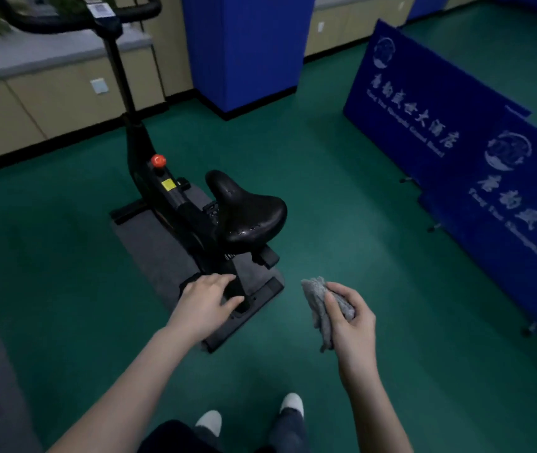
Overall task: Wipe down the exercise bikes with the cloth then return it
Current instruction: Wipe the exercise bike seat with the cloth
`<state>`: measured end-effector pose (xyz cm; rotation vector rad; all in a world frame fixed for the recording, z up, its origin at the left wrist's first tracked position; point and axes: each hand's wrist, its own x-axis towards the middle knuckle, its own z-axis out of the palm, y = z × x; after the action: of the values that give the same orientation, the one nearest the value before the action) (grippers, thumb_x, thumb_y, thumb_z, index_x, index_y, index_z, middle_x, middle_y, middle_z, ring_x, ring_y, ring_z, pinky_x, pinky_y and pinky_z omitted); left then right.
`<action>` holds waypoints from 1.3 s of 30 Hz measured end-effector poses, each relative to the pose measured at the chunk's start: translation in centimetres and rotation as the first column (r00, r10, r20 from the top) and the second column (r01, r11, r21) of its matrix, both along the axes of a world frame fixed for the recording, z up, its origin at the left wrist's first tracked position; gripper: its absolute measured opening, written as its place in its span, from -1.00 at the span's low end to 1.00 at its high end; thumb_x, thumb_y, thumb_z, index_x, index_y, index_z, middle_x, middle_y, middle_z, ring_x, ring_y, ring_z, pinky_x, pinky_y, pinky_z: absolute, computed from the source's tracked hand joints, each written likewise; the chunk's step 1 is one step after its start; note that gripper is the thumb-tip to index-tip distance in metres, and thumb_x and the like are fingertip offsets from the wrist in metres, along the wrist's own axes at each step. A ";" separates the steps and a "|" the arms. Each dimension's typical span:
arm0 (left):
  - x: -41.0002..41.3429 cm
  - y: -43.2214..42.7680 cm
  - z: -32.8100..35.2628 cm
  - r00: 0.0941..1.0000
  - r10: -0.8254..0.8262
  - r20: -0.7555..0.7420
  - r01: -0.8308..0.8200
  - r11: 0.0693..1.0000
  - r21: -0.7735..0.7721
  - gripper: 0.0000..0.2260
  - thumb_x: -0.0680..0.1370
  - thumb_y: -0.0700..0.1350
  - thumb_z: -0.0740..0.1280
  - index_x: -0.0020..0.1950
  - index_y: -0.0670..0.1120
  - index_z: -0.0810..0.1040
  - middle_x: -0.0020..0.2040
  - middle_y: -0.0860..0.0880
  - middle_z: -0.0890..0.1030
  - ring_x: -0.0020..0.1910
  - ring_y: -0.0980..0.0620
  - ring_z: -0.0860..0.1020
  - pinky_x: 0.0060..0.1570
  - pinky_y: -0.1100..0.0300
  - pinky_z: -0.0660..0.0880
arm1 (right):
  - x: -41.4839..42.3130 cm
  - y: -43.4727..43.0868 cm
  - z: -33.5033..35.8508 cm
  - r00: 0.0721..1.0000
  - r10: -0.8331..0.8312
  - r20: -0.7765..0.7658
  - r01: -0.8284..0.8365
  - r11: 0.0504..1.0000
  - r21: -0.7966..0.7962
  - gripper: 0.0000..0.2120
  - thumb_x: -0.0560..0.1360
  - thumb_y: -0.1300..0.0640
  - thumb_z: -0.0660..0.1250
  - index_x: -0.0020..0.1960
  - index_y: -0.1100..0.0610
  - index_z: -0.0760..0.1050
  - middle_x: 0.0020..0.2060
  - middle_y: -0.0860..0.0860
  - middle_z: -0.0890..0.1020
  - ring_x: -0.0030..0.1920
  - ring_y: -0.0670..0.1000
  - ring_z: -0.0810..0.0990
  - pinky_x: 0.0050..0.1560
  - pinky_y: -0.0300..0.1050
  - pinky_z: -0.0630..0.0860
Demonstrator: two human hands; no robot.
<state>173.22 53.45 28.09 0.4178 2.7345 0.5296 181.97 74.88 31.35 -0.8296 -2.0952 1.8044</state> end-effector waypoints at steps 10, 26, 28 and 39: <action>-0.8 6.7 -0.7 0.946 0.324 -0.008 -0.323 0.943 0.078 -0.47 0.56 0.18 0.21 0.48 0.00 0.26 0.40 0.02 0.39 0.37 0.00 0.34 0.34 0.04 0.27 | -5.9 9.2 -0.7 0.969 0.246 0.006 -0.245 0.969 -0.024 -0.90 0.53 0.24 0.35 -0.01 0.11 0.60 -0.03 0.01 0.67 0.03 0.02 0.64 0.14 0.10 0.56; -8.3 6.5 -2.5 0.842 0.539 0.017 -0.535 0.831 0.152 -0.33 0.51 0.16 0.31 0.52 -0.06 0.17 0.46 -0.01 0.26 0.42 -0.05 0.27 0.36 -0.04 0.27 | -18.8 5.7 -1.3 0.871 0.490 -0.044 -0.491 0.871 -0.026 -0.88 0.55 0.26 0.32 0.02 0.14 0.61 -0.03 -0.04 0.68 0.03 -0.11 0.63 0.08 -0.22 0.54; -9.6 5.9 -3.0 0.827 0.562 0.020 -0.556 0.812 0.176 -0.30 0.49 0.16 0.34 0.52 -0.06 0.17 0.46 -0.02 0.25 0.42 -0.07 0.28 0.36 -0.05 0.28 | -20.4 4.8 -1.5 0.871 0.488 -0.054 -0.490 0.871 -0.037 -0.89 0.55 0.27 0.32 0.02 0.16 0.61 -0.04 -0.02 0.68 -0.04 -0.17 0.63 -0.05 -0.32 0.53; -12.3 5.1 -6.0 0.764 0.619 0.185 -0.645 0.725 0.240 0.02 0.26 0.30 0.46 0.55 -0.02 0.04 0.49 0.01 0.19 0.46 -0.03 0.20 0.44 -0.02 0.18 | -26.2 3.2 -3.8 0.900 0.428 -0.088 -0.417 0.901 0.116 -0.87 0.55 0.26 0.32 0.06 0.16 0.60 -0.04 -0.11 0.67 0.01 -0.20 0.62 0.04 -0.34 0.49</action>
<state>160.91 58.54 22.06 -0.5158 2.6577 1.1003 155.72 78.09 27.54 -0.2475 -2.4010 1.8751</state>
